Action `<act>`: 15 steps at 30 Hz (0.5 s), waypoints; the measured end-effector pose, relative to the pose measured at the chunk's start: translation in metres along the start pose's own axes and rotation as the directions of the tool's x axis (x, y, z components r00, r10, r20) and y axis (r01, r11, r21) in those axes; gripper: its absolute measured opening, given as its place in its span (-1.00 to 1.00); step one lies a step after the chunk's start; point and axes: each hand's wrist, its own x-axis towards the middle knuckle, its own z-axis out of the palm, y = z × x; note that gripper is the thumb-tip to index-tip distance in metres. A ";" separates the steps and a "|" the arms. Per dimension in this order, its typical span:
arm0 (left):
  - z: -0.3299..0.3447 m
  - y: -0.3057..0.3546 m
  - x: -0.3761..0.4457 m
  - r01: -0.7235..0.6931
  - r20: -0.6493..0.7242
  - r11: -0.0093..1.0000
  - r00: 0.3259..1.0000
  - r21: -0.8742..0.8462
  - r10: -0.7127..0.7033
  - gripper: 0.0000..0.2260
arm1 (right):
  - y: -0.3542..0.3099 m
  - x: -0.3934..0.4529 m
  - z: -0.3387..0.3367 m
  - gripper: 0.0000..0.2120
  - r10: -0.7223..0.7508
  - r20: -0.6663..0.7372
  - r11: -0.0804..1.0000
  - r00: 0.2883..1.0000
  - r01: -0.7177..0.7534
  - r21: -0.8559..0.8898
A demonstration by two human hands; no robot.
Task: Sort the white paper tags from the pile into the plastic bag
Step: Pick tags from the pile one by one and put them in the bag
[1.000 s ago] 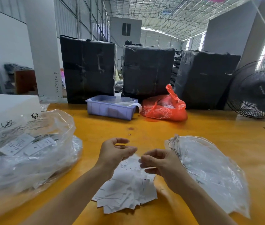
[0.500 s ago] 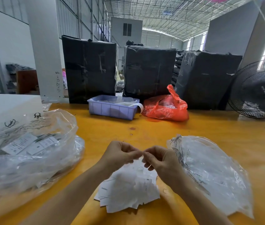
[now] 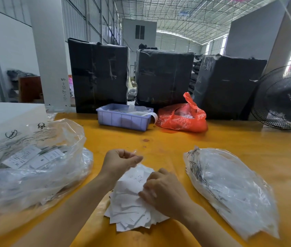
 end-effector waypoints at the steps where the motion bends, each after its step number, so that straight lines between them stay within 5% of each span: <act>1: 0.000 0.000 -0.001 0.001 0.002 1.000 1.000 -0.006 -0.001 -0.83 | 0.003 -0.002 -0.002 -0.62 -0.020 -0.007 1.000 1.000 0.020 -0.021; 5: 0.002 0.000 -0.005 0.012 0.022 1.000 1.000 -0.027 -0.011 -0.89 | 0.008 -0.003 -0.005 -0.77 -0.055 -0.164 0.994 0.985 0.039 -0.099; 7: 0.003 0.001 -0.006 0.009 0.038 0.999 0.999 -0.038 -0.008 -0.94 | 0.011 -0.001 -0.006 -0.80 0.145 -0.310 0.989 0.940 -0.128 0.073; 9: 0.002 0.002 -0.005 0.001 0.042 0.999 0.999 -0.044 0.001 -0.95 | 0.018 -0.001 -0.010 -0.78 0.414 -0.285 0.839 0.865 -0.240 0.489; 11: 0.002 0.003 -0.004 -0.001 0.043 0.999 0.999 -0.050 0.003 -0.93 | 0.024 -0.004 -0.013 -0.77 0.582 -0.154 0.550 0.799 -0.246 0.799; 13: 0.004 0.003 -0.004 0.003 0.055 0.998 0.998 -0.057 0.000 -0.92 | 0.027 -0.005 -0.012 -0.76 0.615 -0.025 0.387 0.788 -0.274 0.880; 15: 0.005 0.001 -0.003 0.003 0.065 0.998 0.998 -0.057 0.000 -0.91 | 0.027 -0.005 -0.009 -0.80 0.599 -0.038 0.430 0.800 -0.281 0.858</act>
